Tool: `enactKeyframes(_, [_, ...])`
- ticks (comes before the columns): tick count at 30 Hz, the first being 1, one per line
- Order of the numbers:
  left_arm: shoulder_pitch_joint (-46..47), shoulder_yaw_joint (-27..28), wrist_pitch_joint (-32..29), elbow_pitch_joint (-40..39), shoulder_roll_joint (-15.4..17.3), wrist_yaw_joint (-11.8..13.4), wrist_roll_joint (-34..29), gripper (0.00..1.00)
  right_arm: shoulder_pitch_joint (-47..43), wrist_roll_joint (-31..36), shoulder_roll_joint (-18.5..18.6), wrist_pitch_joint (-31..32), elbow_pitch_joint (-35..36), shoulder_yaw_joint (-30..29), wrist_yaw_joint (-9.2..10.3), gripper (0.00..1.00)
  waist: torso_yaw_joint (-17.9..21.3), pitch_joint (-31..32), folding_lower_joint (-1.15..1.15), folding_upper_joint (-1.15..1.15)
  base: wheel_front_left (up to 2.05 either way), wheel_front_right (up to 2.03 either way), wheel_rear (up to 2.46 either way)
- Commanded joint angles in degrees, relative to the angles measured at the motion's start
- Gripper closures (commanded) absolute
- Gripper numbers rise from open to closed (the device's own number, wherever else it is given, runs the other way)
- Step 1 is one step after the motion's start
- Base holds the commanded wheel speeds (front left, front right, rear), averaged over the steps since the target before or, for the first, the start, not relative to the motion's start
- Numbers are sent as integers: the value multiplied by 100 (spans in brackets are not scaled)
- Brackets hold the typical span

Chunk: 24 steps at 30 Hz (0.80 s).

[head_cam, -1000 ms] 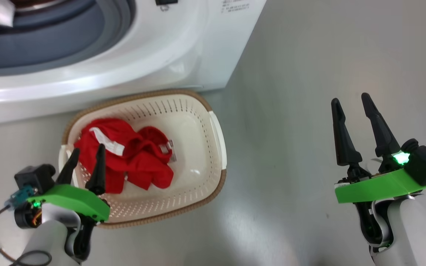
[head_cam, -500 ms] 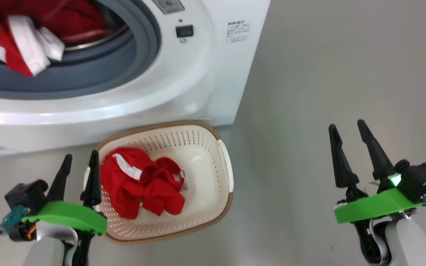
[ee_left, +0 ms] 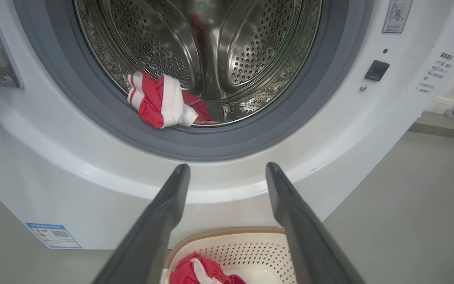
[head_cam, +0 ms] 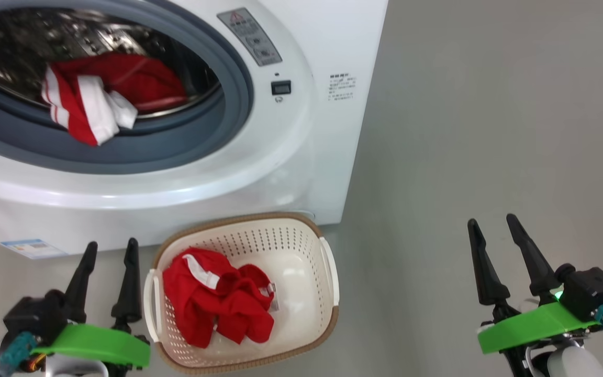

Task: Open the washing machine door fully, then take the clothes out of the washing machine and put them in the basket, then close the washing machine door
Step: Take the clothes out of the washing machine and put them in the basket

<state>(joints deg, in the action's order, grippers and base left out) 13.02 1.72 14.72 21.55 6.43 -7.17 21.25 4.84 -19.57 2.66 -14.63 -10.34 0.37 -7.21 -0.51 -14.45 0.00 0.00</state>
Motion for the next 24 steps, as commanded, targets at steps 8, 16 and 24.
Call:
enactKeyframes(8, [-540,356,28,-701,32,-32,-322,0,-295,20,21,-37,118,59,-28,0,-94,467,0,0,0,0,0])
enactKeyframes(16, [-1054,536,28,-1213,-50,-32,-441,0,-519,-7,21,-37,165,-32,-28,0,-98,614,0,0,0,0,0])
enactKeyframes(24, [-1306,669,28,-1545,-144,-32,-447,0,-619,-13,21,-37,227,-164,-28,0,-116,542,0,0,0,0,0])
